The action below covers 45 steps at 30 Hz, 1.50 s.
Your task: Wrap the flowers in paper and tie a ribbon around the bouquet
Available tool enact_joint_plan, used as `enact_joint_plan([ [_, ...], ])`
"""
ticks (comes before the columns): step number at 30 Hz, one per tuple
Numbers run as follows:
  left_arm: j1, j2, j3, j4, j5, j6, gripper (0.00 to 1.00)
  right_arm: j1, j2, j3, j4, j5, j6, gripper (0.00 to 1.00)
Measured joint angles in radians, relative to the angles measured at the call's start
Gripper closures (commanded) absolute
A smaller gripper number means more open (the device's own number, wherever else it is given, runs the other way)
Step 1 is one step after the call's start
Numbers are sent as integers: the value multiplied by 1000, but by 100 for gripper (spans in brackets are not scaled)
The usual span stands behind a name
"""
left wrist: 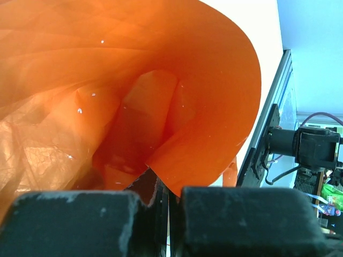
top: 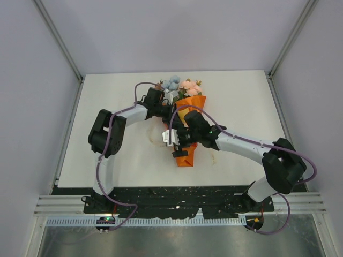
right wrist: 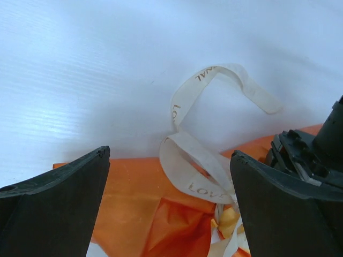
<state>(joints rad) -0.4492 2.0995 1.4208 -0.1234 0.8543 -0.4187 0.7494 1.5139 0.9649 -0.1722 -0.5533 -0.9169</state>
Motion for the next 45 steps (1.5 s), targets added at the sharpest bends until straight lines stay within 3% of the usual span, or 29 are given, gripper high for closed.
enact_joint_plan([
  [8,0,0,1,-2,1,0,100,51,67,-12,142,85,-131,1],
  [16,1,1,2,-7,1,2,100,70,150,-11,130,105,-265,7],
  [18,2,2,4,-12,1,7,100,72,169,-11,117,111,-289,17],
  [21,6,2,4,-23,1,12,100,73,188,-7,99,127,-317,45],
  [27,7,2,4,-35,1,39,100,74,193,4,80,158,-290,76],
  [28,7,2,4,-38,1,44,100,74,193,9,81,164,-278,89],
  [29,7,2,5,-43,1,52,100,74,192,15,82,169,-263,95],
  [37,7,2,17,-79,1,95,100,42,132,23,102,188,-127,95],
  [45,16,-34,13,-138,-2,174,100,-124,43,45,35,109,84,95],
])
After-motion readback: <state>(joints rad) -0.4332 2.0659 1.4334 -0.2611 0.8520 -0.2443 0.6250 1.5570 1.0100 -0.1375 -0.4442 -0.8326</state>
